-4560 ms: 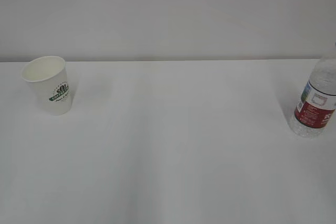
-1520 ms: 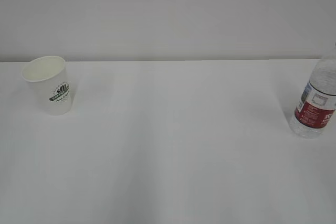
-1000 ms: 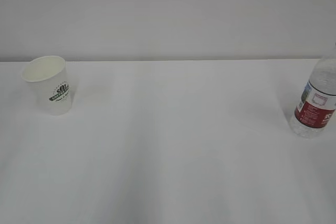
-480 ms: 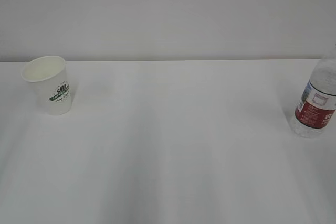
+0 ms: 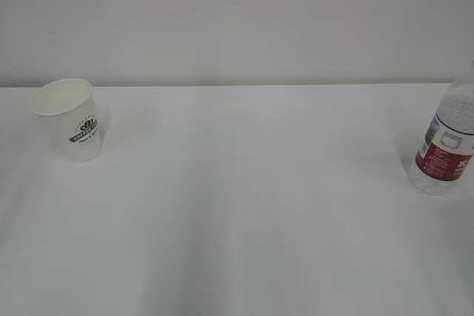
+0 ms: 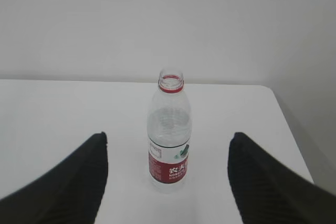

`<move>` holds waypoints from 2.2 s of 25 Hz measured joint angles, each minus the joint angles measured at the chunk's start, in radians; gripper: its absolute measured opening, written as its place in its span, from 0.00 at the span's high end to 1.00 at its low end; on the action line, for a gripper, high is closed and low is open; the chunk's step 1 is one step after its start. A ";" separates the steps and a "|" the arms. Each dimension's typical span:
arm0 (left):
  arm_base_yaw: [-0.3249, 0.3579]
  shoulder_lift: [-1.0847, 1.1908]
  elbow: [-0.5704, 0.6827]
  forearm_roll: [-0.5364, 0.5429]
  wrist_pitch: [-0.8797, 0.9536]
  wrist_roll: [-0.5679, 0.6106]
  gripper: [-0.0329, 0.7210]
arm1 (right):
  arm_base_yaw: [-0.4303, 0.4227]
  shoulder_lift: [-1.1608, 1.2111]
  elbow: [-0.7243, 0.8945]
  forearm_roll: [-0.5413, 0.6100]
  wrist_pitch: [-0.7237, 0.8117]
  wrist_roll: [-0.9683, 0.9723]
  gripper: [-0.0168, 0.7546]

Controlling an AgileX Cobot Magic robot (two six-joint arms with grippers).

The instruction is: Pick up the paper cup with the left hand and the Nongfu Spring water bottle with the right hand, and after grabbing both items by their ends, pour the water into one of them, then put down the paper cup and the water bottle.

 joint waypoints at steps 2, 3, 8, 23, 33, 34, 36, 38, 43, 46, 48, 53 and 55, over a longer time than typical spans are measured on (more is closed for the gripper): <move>0.000 0.009 0.000 0.001 -0.023 0.000 0.25 | 0.000 0.024 0.000 -0.008 -0.029 0.000 0.28; 0.000 0.016 0.000 0.001 -0.028 0.000 0.25 | 0.000 0.038 0.000 -0.010 -0.043 0.000 0.28; 0.000 0.081 0.000 0.008 -0.065 0.000 0.26 | 0.000 0.115 0.000 -0.012 -0.115 0.000 0.28; 0.000 0.319 0.000 0.025 -0.245 0.000 0.26 | 0.000 0.333 0.000 -0.020 -0.411 0.000 0.28; 0.000 0.514 0.000 0.025 -0.317 0.000 0.26 | 0.000 0.467 0.012 -0.027 -0.558 0.000 0.28; 0.000 0.532 0.000 0.025 -0.318 0.000 0.26 | 0.000 0.476 0.027 -0.027 -0.588 0.000 0.28; 0.000 0.558 0.000 0.025 -0.325 0.000 0.26 | 0.000 0.489 0.063 -0.027 -0.646 0.000 0.28; 0.000 0.573 0.000 0.025 -0.337 0.000 0.26 | 0.000 0.494 0.104 -0.027 -0.712 0.000 0.28; 0.000 0.573 0.074 0.016 -0.467 0.000 0.27 | 0.000 0.494 0.157 -0.013 -0.789 0.000 0.28; -0.018 0.573 0.135 -0.014 -0.562 0.000 0.27 | 0.000 0.494 0.182 0.006 -0.809 0.000 0.28; -0.044 0.573 0.167 -0.025 -0.618 0.000 0.27 | 0.000 0.494 0.211 0.015 -0.837 0.007 0.28; -0.110 0.584 0.248 -0.044 -0.728 0.000 0.27 | 0.000 0.494 0.313 0.021 -0.945 0.035 0.28; -0.133 0.599 0.283 -0.061 -0.770 0.000 0.27 | 0.000 0.494 0.343 0.021 -0.979 0.049 0.28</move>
